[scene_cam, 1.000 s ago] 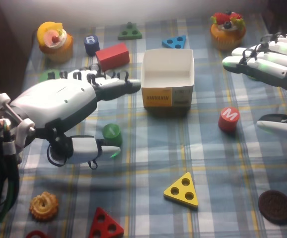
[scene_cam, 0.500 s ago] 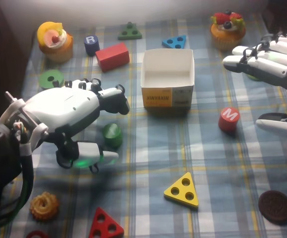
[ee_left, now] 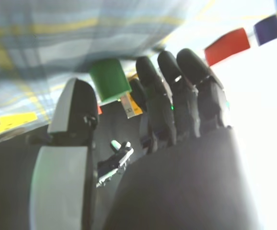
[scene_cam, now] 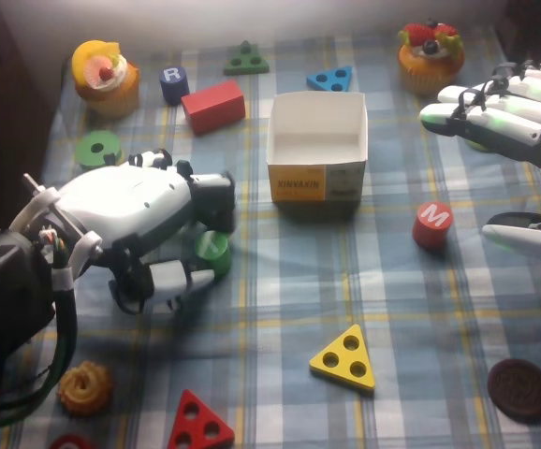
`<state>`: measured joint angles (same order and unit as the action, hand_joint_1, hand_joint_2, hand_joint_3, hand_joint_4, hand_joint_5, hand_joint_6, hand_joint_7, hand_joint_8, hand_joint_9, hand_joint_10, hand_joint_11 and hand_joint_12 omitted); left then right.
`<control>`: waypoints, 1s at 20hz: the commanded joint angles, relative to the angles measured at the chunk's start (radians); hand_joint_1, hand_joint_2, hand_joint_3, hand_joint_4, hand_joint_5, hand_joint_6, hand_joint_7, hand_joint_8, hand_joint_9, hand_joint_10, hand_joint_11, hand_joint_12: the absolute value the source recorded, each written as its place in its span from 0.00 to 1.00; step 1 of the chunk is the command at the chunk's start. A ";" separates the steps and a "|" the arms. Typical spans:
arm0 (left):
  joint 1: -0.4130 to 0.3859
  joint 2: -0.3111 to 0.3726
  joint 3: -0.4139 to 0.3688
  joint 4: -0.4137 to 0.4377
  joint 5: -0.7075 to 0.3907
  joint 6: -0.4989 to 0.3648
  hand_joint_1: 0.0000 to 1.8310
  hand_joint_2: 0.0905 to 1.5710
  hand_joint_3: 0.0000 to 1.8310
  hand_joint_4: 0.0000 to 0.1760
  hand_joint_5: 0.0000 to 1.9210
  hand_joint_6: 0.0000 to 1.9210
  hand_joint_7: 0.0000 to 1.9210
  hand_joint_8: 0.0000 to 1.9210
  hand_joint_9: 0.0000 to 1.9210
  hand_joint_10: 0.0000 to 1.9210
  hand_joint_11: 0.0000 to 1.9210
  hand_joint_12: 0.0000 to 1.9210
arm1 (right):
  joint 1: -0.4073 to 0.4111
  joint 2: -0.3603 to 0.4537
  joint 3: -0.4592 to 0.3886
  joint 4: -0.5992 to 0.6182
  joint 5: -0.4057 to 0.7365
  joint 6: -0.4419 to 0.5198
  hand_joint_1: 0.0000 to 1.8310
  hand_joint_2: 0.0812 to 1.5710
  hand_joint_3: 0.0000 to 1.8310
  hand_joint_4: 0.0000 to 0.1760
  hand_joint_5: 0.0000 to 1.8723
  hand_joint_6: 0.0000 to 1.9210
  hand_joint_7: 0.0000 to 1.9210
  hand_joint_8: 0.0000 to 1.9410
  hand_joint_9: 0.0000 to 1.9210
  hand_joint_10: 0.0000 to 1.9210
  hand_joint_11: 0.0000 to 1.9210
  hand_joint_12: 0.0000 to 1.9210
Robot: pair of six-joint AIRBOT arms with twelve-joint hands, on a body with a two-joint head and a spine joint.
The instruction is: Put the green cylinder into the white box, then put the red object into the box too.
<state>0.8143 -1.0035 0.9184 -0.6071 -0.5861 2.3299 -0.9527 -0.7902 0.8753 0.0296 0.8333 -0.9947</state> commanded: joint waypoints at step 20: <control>-0.229 -0.008 0.004 0.151 -0.214 0.000 0.65 0.78 0.00 0.00 0.35 0.66 0.43 0.79 0.25 0.96 0.01 1.00 | -0.002 0.000 0.001 0.017 0.140 0.008 0.29 0.85 0.00 0.04 0.00 0.10 0.05 0.00 0.00 0.23 0.00 0.78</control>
<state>0.5941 -1.0111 0.9287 -0.4919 -0.7074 2.3314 -0.9600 -0.7906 0.8757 0.0410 0.8471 -0.9913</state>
